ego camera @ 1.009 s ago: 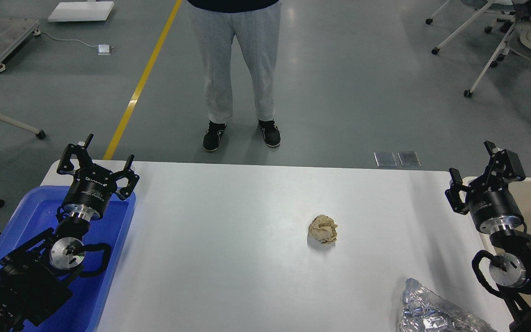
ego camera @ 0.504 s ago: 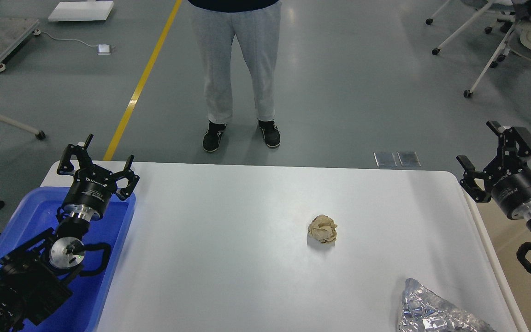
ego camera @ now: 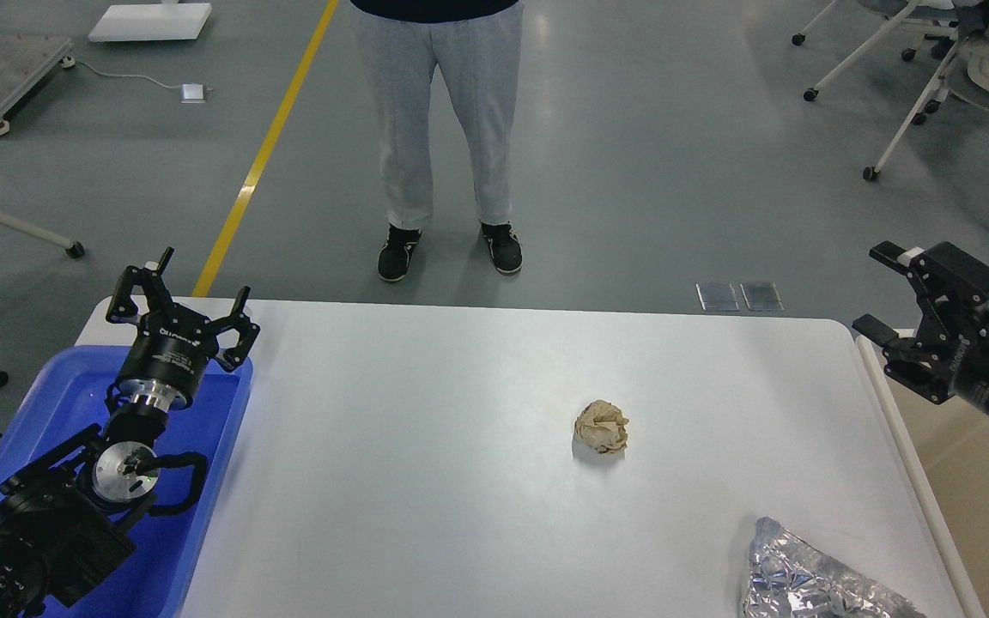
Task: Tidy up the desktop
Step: 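Raise the right gripper and swing it outward toward the white bin, then lower the right gripper down to the silver foil wrapper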
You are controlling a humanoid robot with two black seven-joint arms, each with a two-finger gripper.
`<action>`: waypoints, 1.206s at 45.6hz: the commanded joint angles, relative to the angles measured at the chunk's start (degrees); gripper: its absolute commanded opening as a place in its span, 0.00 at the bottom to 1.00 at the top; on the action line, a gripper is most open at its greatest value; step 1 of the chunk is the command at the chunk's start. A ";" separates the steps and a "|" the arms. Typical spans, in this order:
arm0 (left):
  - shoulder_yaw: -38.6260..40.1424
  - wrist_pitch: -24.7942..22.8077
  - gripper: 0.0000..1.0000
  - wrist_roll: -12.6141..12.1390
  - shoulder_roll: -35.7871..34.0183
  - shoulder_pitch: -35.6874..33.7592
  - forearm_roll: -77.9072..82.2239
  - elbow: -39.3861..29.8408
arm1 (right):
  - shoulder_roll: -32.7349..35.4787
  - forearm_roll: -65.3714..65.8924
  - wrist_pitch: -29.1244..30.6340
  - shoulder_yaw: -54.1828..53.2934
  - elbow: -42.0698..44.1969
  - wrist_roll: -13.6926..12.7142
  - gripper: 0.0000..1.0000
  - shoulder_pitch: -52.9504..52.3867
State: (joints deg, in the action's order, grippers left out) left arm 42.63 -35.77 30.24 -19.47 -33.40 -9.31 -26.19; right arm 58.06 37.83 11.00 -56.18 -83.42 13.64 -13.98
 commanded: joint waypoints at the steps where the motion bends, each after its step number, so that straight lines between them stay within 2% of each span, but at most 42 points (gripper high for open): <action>1: 0.00 0.00 1.00 0.00 -0.04 0.00 0.00 0.00 | 8.29 8.31 3.14 2.21 -5.35 -0.02 1.00 2.29; 11: 0.00 0.00 1.00 0.00 -0.04 0.00 -0.09 0.00 | 12.86 14.28 9.92 3.44 -7.11 0.07 1.00 2.47; 29: 0.00 -0.09 1.00 -0.01 -0.04 0.00 -0.09 0.00 | 19.55 35.29 11.33 8.36 -12.38 0.34 1.00 2.38; 37: 0.00 -0.18 1.00 -0.09 -0.04 0.00 -0.09 0.00 | 16.57 49.08 10.63 11.97 -12.65 0.51 1.00 2.38; 42: 0.00 -0.09 1.00 -0.09 -0.04 -0.08 -0.09 0.00 | 11.65 58.49 10.19 12.32 -12.03 3.93 1.00 2.20; 45: 0.00 -0.09 1.00 -0.09 -0.04 0.00 -0.09 0.00 | 10.15 63.76 7.39 12.93 -10.19 4.38 1.00 2.55; 50: 0.00 -0.09 1.00 -0.09 -0.04 -0.08 -0.09 0.00 | 9.70 69.48 -3.16 16.79 -5.27 4.12 1.00 3.26; 55: 0.00 -0.18 1.00 -0.09 -0.04 -0.08 -0.09 0.00 | 9.18 70.63 -7.56 22.07 -1.05 4.64 1.00 2.64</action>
State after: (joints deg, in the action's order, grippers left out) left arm 42.63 -35.90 30.15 -19.52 -33.44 -9.40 -26.20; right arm 69.66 98.30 13.83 -41.78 -91.34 16.92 -11.25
